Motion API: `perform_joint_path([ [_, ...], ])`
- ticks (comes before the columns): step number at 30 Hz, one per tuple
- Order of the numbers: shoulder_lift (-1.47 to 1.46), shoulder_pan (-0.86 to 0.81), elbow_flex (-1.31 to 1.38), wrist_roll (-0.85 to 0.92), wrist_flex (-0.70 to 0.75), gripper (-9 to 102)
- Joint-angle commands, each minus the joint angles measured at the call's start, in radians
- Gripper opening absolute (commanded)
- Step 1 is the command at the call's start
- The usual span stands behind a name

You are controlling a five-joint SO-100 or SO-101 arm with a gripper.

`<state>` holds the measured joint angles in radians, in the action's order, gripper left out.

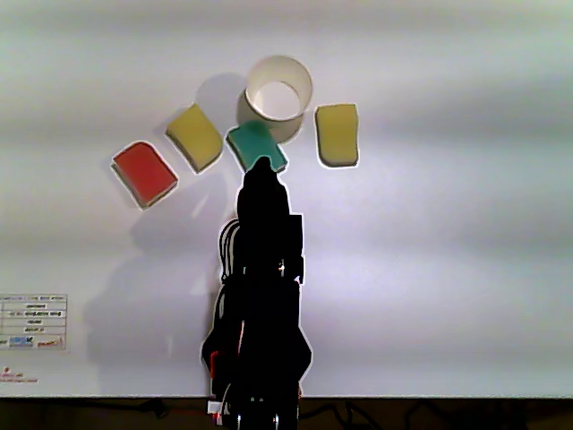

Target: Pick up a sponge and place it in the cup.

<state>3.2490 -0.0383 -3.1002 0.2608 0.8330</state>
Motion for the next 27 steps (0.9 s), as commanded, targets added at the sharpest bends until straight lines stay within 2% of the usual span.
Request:
perform_joint_path([
  [1, -0.207, -0.020, 0.218, -0.207, 0.333, 0],
  [15, -0.230, -0.015, 0.255, -0.213, 0.333, 0],
  [27, -0.430, 0.012, 0.468, -0.212, 0.374, 0],
])
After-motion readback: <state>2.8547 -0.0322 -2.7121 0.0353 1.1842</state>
